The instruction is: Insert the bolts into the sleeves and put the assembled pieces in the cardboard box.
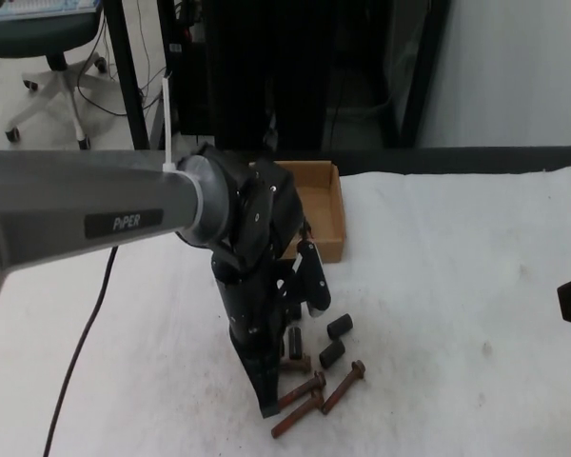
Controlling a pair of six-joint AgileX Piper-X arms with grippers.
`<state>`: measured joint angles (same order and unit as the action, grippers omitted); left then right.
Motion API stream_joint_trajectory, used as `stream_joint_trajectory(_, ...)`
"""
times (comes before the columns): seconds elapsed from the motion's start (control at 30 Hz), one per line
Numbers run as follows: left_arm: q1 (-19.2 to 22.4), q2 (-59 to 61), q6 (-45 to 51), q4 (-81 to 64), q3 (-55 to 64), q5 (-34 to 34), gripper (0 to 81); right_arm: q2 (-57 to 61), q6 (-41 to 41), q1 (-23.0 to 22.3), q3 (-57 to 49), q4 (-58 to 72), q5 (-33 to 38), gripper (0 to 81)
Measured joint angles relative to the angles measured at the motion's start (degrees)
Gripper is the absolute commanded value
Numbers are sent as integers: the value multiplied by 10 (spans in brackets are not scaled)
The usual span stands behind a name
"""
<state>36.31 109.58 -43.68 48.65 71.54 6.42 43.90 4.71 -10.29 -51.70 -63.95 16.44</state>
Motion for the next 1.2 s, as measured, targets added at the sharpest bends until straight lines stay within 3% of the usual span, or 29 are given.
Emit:
stream_joint_trajectory(0.17,0,-12,-5,0,0,43,51,0,0,0,0,0,0,3)
stream_joint_trajectory(0.37,0,-20,-9,-1,0,61,295,0,0,0,0,0,0,3)
stream_joint_trajectory(0.43,0,-20,-9,-5,0,60,342,0,0,0,0,-1,0,3)
stream_joint_trajectory(0.8,0,7,-13,-30,0,35,345,0,0,0,0,-3,0,3)
stream_joint_trajectory(0.9,0,20,-17,-32,1,34,304,-1,0,0,0,-4,0,3)
stream_joint_trajectory(1.0,0,21,-17,-31,2,28,6,-1,0,0,0,-7,0,3)
stream_joint_trajectory(1.2,0,21,-17,-11,10,20,2,-1,0,0,0,-11,0,3)
